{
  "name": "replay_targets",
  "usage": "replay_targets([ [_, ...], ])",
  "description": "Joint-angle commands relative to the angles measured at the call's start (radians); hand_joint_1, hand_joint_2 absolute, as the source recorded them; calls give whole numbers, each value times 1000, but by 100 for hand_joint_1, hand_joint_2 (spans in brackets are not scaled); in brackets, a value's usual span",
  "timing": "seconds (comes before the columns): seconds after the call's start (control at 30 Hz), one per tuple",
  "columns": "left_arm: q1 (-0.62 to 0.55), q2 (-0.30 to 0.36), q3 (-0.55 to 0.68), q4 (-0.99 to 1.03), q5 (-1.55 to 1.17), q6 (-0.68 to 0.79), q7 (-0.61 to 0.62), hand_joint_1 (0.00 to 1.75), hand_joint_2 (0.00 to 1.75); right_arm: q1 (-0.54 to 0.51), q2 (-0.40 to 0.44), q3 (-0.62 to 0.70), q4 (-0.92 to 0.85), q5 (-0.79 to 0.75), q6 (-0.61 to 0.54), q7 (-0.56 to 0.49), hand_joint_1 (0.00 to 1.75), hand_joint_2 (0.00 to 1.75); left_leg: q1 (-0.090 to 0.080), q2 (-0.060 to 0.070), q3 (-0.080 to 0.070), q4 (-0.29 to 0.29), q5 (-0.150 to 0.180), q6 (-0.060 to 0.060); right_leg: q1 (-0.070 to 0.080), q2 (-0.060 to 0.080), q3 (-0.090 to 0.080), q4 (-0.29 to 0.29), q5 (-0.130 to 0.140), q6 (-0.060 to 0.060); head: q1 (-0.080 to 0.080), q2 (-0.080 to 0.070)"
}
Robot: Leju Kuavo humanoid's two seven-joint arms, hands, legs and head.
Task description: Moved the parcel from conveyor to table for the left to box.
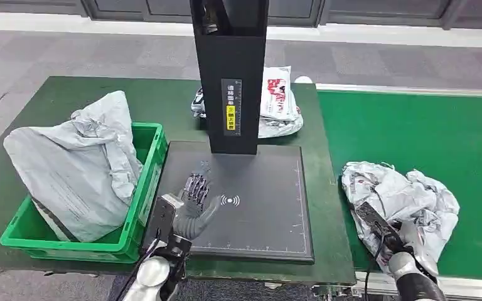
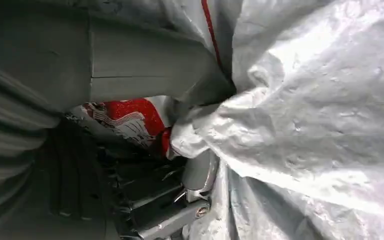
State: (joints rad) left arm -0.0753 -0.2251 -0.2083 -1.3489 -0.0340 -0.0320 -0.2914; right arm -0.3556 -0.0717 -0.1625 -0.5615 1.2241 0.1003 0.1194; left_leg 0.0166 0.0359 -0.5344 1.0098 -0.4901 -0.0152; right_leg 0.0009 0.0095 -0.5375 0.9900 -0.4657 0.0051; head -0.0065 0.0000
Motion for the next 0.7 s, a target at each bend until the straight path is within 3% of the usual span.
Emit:
replay_targets([
  [0.03, 3, 46, -21, 33, 16, 25, -1, 0, 175, 35, 26, -91, 92, -256, 40, -88, 175, 175, -1, -6, -15, 0, 7, 1, -1, -5, -13, -1, 5, 0, 0, 0],
  [0.1, 24, 53, -15, 16, 17, 37, -10, 0, 175, 24, 31, -200, 74, -470, 123, -216, 175, 175, -1, -3, -8, 2, 2, 1, 0, -2, -6, 0, 2, 1, 0, 0],
  [0.13, 32, 57, -9, 10, 18, 45, -19, 0, 175, 16, 33, -258, 70, -587, 200, -292, 175, 175, -1, -5, -13, 1, 4, 2, -1, -3, -11, -1, 4, 1, 0, 0],
  [0.17, 36, 63, -7, 10, 19, 47, -23, 0, 175, 18, 31, -267, 54, -629, 224, -315, 175, 175, -1, -2, -7, 1, 2, 2, -1, -1, -5, 0, 2, 2, 0, 0],
  [0.3, 36, 63, -7, 10, 19, 47, -23, 0, 175, 18, 31, -267, 54, -629, 224, -315, 175, 175, -2, -4, -12, 0, 4, 2, -2, -2, -10, -1, 4, 2, 0, 0],
  [0.4, 36, 63, -7, 10, 19, 47, -23, 0, 175, 18, 31, -267, 54, -629, 224, -315, 175, 175, -1, 0, -5, 2, 0, 2, -1, 1, -3, 1, 1, 2, 0, 0],
  [0.43, 36, 63, -7, 10, 19, 47, -23, 0, 175, 18, 31, -267, 54, -629, 224, -315, 175, 175, -2, -2, -11, 0, 3, 2, -2, 0, -9, -1, 4, 2, 0, 0],
  [0.47, 34, 61, -8, 11, 19, 47, -22, 0, 175, 21, 34, -265, 54, -629, 222, -315, 175, 175, -3, -8, -6, -1, 2, 3, -3, -7, -3, -2, 0, 2, 0, 0],
  [0.53, 34, 61, -8, 11, 19, 47, -22, 0, 175, 21, 34, -265, 54, -629, 222, -315, 175, 175, -4, -12, -9, -4, 5, 3, -3, -10, -7, -5, 2, 2, 0, 0],
  [0.57, 34, 61, -8, 11, 19, 47, -22, 0, 175, 21, 34, -265, 54, -629, 222, -315, 175, 175, -2, -9, 3, -1, 2, 2, -2, -8, -2, -2, -1, 2, 0, 0],
  [0.63, 34, 61, -8, 11, 19, 47, -22, 0, 175, 21, 34, -265, 54, -629, 222, -315, 175, 175, -4, -13, -2, -4, 5, 3, -4, -11, -6, -3, 1, 2, 0, 0],
  [0.67, 38, 63, -4, 11, 21, 60, -40, 0, 175, 28, 53, -346, 20, -839, 350, -422, 175, 175, -5, -15, -4, -5, 6, 3, -4, -12, -8, -4, 1, 2, 0, 0],
  [0.7, 42, 67, -2, 12, 23, 64, -47, 0, 175, 49, 58, -326, -32, -923, 375, -431, 175, 175, -4, -11, 0, -3, 4, 3, -3, -9, -5, -3, 0, 2, 0, 0],
])
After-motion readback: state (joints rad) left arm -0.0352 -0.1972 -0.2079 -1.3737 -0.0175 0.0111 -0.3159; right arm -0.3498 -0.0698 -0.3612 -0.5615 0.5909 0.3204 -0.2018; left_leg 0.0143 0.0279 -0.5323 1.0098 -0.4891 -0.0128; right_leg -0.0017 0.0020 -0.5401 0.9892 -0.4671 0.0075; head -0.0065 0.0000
